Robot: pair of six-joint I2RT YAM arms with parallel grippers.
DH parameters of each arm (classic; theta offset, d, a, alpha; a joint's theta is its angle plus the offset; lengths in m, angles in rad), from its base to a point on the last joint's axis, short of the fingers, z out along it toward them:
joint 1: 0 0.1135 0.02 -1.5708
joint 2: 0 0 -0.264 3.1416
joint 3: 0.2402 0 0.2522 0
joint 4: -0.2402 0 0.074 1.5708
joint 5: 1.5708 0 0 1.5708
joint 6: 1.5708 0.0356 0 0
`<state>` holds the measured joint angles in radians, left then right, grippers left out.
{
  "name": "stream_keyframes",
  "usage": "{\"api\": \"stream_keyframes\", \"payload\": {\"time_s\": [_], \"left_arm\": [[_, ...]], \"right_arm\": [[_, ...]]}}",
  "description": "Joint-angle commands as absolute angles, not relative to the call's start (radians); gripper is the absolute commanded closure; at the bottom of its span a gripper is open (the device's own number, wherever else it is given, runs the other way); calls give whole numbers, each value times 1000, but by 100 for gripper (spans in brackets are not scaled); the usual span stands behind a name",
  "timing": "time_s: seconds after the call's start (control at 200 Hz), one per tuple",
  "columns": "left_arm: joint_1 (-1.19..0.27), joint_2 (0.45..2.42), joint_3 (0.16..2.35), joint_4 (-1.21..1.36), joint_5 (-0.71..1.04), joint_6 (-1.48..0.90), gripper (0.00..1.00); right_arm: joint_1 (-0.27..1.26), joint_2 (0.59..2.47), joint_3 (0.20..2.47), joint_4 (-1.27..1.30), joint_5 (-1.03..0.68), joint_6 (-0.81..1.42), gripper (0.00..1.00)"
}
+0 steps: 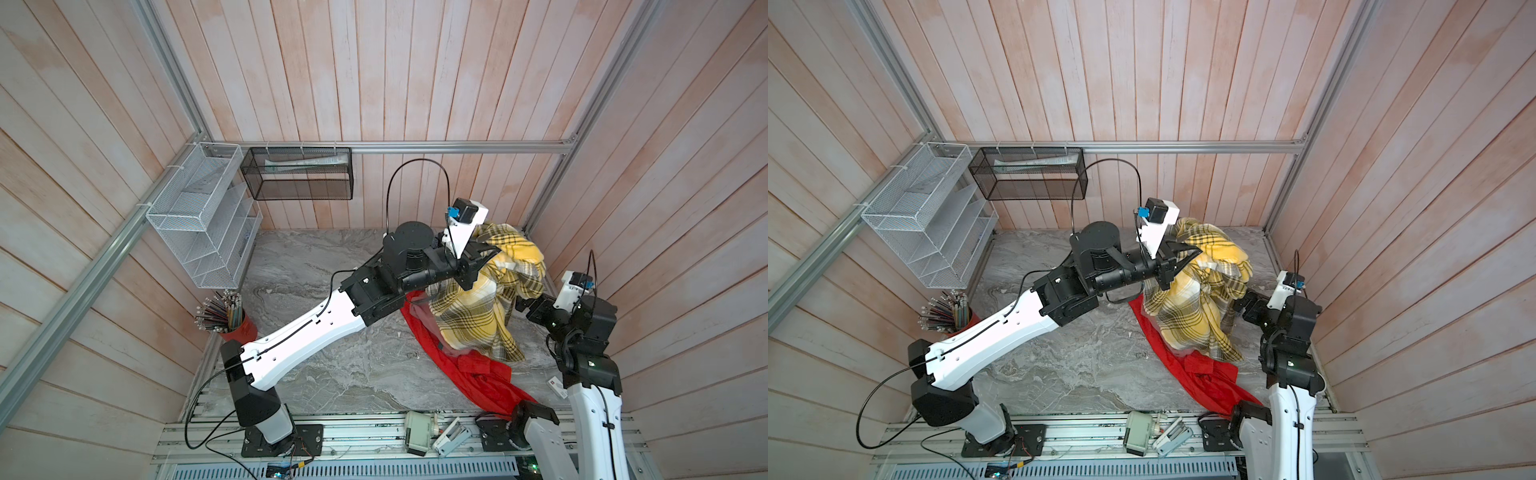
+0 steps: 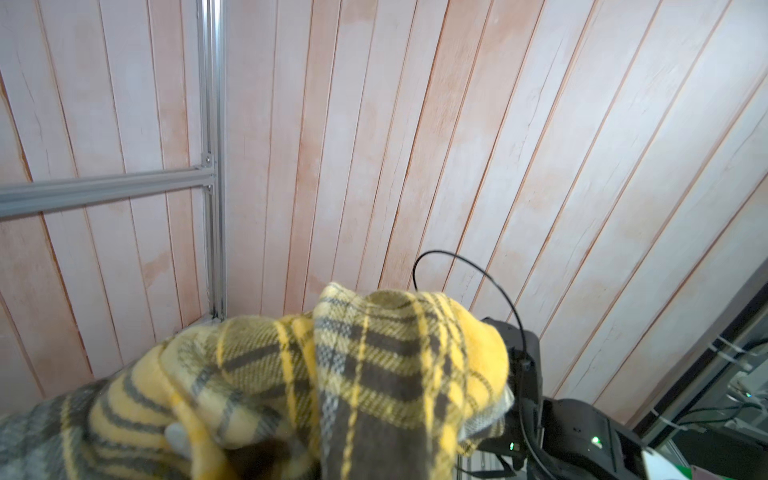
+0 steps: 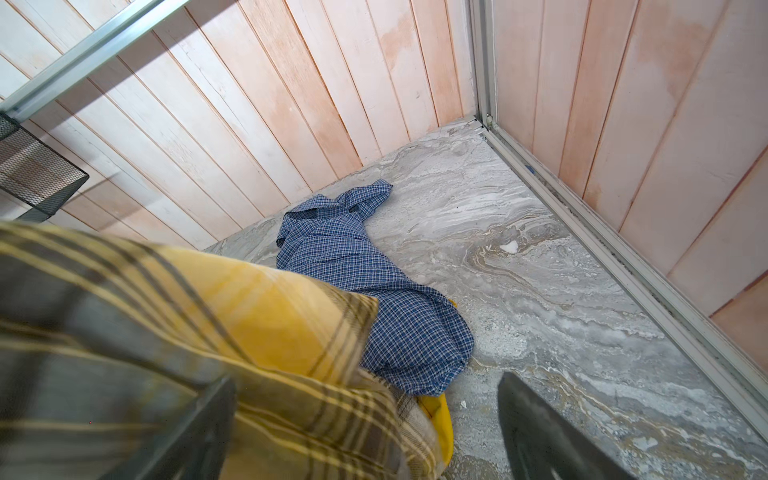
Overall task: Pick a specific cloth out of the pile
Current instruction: 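Lift the plaid cloth high with the left gripper off the pile, then carry the plaid cloth with the left gripper toward the pen cup side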
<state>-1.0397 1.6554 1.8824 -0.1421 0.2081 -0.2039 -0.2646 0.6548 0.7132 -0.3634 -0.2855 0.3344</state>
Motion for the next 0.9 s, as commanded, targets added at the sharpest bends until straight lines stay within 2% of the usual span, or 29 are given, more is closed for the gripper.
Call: {"api": "stream_keyframes", "payload": {"time_s": [0.0,0.185,0.325,0.895], "left_arm": [[-1042,1648,1952,-71,201,-201,91],[-1037,1651,2007,-105,140,-160,91],[-1023,1623,2009,-106,74,-122,100],[-963,1369,1851,-57,-177,38,100]], "right_arm": [[-270,644,698,-341,-280,316,2],[-270,643,695,-324,-313,305,2],[-273,637,683,-301,-354,304,2],[-271,598,634,-193,-538,340,2]]}}
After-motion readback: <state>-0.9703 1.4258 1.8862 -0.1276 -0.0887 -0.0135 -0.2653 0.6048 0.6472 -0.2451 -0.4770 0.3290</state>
